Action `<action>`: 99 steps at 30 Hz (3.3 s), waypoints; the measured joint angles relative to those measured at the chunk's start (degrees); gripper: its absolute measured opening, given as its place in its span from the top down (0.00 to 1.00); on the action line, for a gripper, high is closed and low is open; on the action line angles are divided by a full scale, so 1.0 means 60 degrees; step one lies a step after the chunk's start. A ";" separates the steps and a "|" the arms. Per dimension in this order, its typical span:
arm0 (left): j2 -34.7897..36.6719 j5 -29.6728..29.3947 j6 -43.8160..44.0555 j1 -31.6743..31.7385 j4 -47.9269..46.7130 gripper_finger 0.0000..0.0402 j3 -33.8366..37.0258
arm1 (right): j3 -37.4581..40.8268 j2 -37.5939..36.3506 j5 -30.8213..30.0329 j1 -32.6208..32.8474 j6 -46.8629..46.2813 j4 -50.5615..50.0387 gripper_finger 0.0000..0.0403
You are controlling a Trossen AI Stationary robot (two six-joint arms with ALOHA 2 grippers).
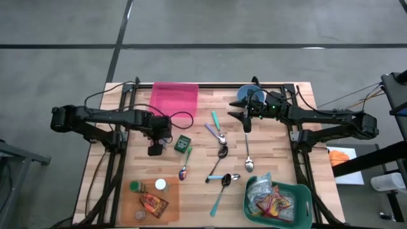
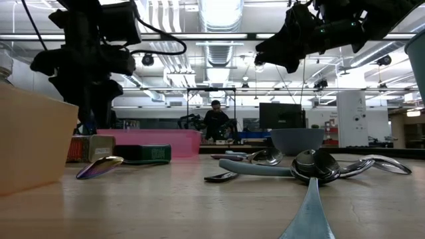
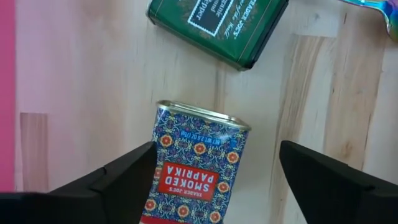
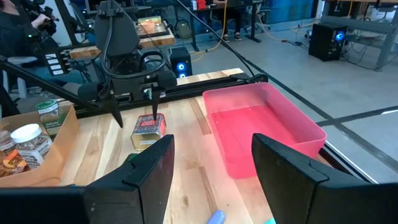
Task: Pick & Place Food Item
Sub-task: Put the red seasoning can into the orange bin
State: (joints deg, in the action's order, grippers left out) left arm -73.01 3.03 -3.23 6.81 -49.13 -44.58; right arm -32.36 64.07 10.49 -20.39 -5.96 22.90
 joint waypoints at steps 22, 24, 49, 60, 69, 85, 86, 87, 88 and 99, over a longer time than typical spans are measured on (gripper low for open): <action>-0.0001 -0.0001 0.0111 0.0000 0.0256 0.19 0.0349 | 0.0000 -0.0001 -0.0001 0.0001 0.0000 0.0000 0.48; -0.0001 -0.0001 0.0116 0.0004 0.0349 0.19 0.0448 | 0.0000 -0.0004 -0.0002 0.0002 0.0000 0.0000 0.48; -0.0990 -0.0265 0.0941 0.0044 0.1411 0.19 0.0390 | 0.0000 -0.0011 -0.0002 0.0000 0.0000 -0.0002 0.48; -0.1002 -0.0450 0.1912 0.0054 0.1888 0.19 0.0396 | 0.0000 -0.0011 -0.0001 0.0000 0.0000 -0.0004 0.48; -0.1006 -0.1274 0.4446 0.0058 0.2453 0.20 0.0494 | 0.0000 -0.0011 0.0000 0.0000 0.0000 -0.0004 0.48; -0.0999 -0.1331 0.6543 0.0076 0.2402 0.20 0.0392 | 0.0000 -0.0011 0.0001 -0.0001 0.0000 -0.0004 0.48; -0.0999 -0.1331 0.6525 0.0076 0.2417 0.20 0.0344 | 0.0000 -0.0011 0.0001 0.0000 0.0000 -0.0004 0.48; -0.0999 -0.1328 0.6434 0.0076 0.2410 0.20 0.0292 | 0.0000 -0.0011 0.0001 0.0002 0.0000 0.0000 0.48; -0.0999 -0.1306 0.6350 0.0076 0.2393 0.20 0.0238 | 0.0000 -0.0011 -0.0002 0.0002 0.0000 -0.0003 0.48; -0.0981 -0.0817 0.6002 0.0076 0.1460 0.20 -0.0309 | 0.0000 -0.0007 0.0000 0.0000 0.0000 -0.0004 0.48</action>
State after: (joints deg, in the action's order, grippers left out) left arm -78.90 -1.87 32.78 7.26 -40.37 -46.43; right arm -32.36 64.03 10.49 -20.39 -5.96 22.87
